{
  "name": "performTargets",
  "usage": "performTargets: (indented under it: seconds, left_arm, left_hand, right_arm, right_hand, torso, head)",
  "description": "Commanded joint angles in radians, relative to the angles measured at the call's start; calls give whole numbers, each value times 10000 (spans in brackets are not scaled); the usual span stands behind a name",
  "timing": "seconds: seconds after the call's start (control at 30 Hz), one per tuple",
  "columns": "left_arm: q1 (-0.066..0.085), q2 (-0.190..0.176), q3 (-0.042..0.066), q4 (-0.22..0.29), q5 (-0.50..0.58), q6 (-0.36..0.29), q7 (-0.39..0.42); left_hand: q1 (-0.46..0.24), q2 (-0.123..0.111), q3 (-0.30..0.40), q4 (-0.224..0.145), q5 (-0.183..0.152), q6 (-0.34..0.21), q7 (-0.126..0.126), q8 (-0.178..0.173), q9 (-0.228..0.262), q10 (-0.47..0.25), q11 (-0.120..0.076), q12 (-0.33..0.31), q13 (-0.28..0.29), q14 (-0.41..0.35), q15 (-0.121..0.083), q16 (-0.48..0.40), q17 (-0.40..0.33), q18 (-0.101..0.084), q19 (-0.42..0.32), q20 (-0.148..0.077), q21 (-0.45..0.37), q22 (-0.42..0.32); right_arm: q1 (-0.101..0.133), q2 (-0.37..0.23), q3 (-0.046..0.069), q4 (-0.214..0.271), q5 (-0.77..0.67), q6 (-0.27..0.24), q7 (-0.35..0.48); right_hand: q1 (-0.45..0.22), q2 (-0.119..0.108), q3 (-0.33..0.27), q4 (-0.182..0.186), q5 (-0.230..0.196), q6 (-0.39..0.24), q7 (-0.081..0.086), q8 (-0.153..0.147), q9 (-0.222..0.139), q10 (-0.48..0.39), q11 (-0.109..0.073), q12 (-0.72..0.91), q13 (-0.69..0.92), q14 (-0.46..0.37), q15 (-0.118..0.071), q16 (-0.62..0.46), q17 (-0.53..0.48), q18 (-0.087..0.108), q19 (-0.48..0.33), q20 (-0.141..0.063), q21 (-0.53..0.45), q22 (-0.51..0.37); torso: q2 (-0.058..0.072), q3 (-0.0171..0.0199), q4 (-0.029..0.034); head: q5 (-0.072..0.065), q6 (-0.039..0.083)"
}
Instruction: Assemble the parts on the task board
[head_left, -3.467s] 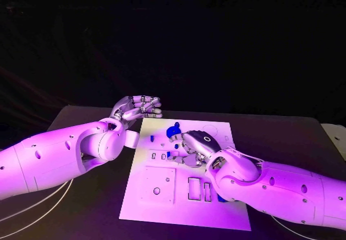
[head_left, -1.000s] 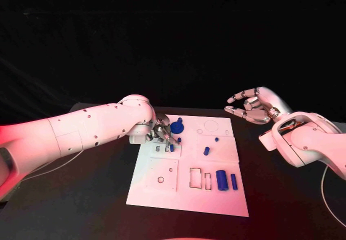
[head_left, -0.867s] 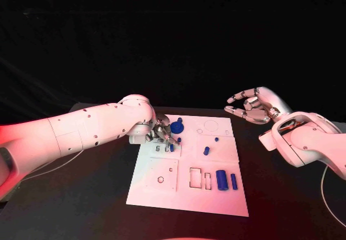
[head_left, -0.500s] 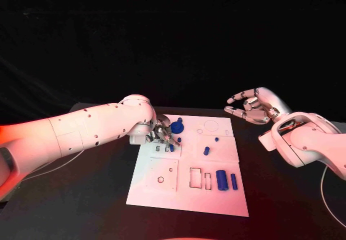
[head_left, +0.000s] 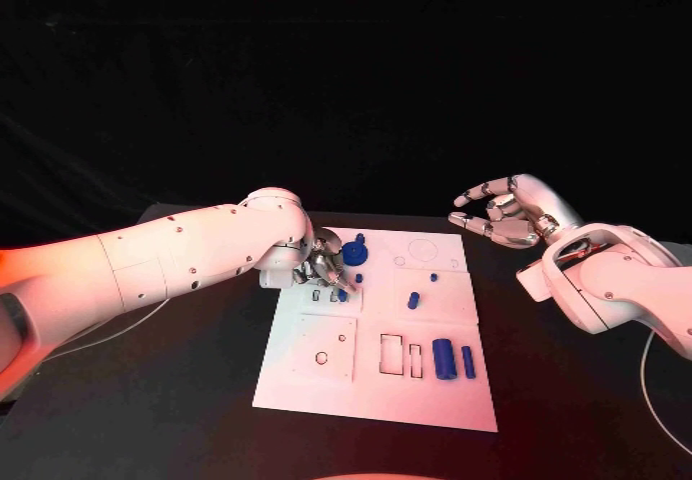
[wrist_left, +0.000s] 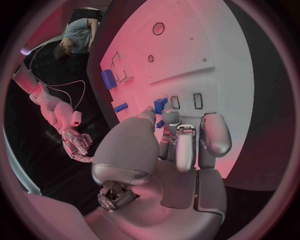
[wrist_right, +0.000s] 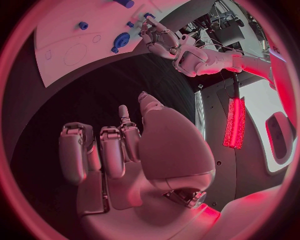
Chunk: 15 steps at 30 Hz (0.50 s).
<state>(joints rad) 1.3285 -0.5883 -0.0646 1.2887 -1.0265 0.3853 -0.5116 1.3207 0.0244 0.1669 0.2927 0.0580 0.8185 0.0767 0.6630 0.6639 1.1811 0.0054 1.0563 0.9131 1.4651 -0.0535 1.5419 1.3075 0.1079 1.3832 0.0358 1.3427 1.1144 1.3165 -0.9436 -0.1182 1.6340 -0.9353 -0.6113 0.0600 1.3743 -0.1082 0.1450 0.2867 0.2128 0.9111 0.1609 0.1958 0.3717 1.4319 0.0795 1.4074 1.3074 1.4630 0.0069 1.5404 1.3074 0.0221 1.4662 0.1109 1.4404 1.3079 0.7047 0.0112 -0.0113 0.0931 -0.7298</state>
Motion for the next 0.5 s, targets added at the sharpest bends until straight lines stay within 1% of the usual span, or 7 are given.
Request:
performTargets:
  seconds: [0.03, 0.13, 0.2, 0.3, 0.37, 0.43, 0.5]
  left_arm:
    - [-3, 33, 0, 6, 172, 227, -2]
    - [-3, 33, 0, 7, 220, 235, -1]
    - [-3, 33, 0, 7, 291, 225, 0]
    - [-3, 27, 0, 7, 392, 195, 3]
    - [-3, 16, 0, 13, 437, 156, 7]
    - [-3, -13, 0, 31, 537, 64, 16]
    - [-3, -56, 0, 66, 666, -77, 32]
  left_hand:
    - [-79, -525, 1205, 7, 2, 20, -5, -108, 74, -39, -17, -45, -20, 944, -44, 57, 2319, -205, -84, 5, 58, 31]
    - [-281, -1070, 2572, -52, -1, 61, -7, -117, 196, -12, -26, -39, -26, 946, -54, 58, 2323, -207, -91, 10, 74, 65]
    - [-234, -1236, 3162, -125, -2, 57, -20, -105, 254, -11, -40, -48, -34, 946, -70, 56, 2323, -208, -90, 1, 81, 80]
    - [-330, -1724, 5020, -537, 15, 31, 28, 5, 487, 15, -33, -94, -80, 944, -64, 51, 2319, -207, -84, -27, 105, 131]
    - [-539, -1921, 5790, -927, 75, -26, 4, 97, 651, 43, -37, -96, -86, 944, -74, 48, 2317, -211, -89, -18, 110, 146]
    - [-701, -2055, 6401, -1394, 344, -94, -14, 212, 830, 86, -44, -88, -74, 951, -75, 61, 2335, -223, -72, -9, 136, 195]
    - [-953, -2185, 6723, -1704, 1159, -123, 4, 338, 998, 109, -25, -101, -85, 955, -65, 68, 2345, -234, -55, -5, 164, 242]
  right_arm:
    - [-11, 11, 0, -3, -96, 127, -5]
    - [-13, 12, 0, -3, -96, 125, -3]
    - [-15, 11, 0, -1, -96, 120, -1]
    - [-18, 11, 0, 0, -96, 107, 6]
    - [-19, 9, 0, 2, -96, 102, 8]
    - [-21, 5, 0, 3, -96, 96, 10]
    - [-22, 0, 0, 4, -96, 87, 11]
  right_hand:
    - [-94, -24, 42, 6, 27, -21, -37, 19, 17, -26, -58, -28, 1084, 803, -66, -51, 1419, 135, 301, -55, -56, 1613]
    - [-94, -24, 42, 6, 27, -21, -37, 19, 17, -26, -58, -28, 1084, 803, -66, -51, 1419, 135, 301, -55, -56, 1613]
    - [-94, -24, 42, 6, 27, -21, -37, 19, 17, -26, -58, -28, 1084, 803, -66, -51, 1419, 135, 301, -55, -56, 1613]
    - [-94, -24, 42, 6, 27, -21, -37, 19, 17, -26, -58, -28, 1084, 803, -66, -51, 1419, 135, 301, -55, -56, 1613]
    - [-95, -23, 45, 2, 40, -25, -39, 25, 19, -24, -60, -28, 1084, 800, -67, -55, 1408, 137, 299, -57, -62, 1609]
    - [-95, -23, 45, 2, 40, -25, -39, 25, 19, -24, -60, -28, 1084, 800, -67, -55, 1408, 137, 299, -57, -62, 1609]
    - [-95, -23, 45, 2, 40, -25, -39, 25, 19, -24, -60, -28, 1084, 800, -67, -55, 1408, 137, 299, -57, -62, 1609]
  torso:
    - [1, 5, -7]
    - [1, 6, -7]
    - [3, 6, -2]
    - [1, 8, 1]
    - [-1, 10, -1]
    - [2, 12, 1]
    - [2, 17, 5]
  head:
    - [-14, -16]
    - [-15, -20]
    - [-17, -26]
    - [-25, -23]
    - [-28, -21]
    - [-29, -18]
    - [-34, -4]
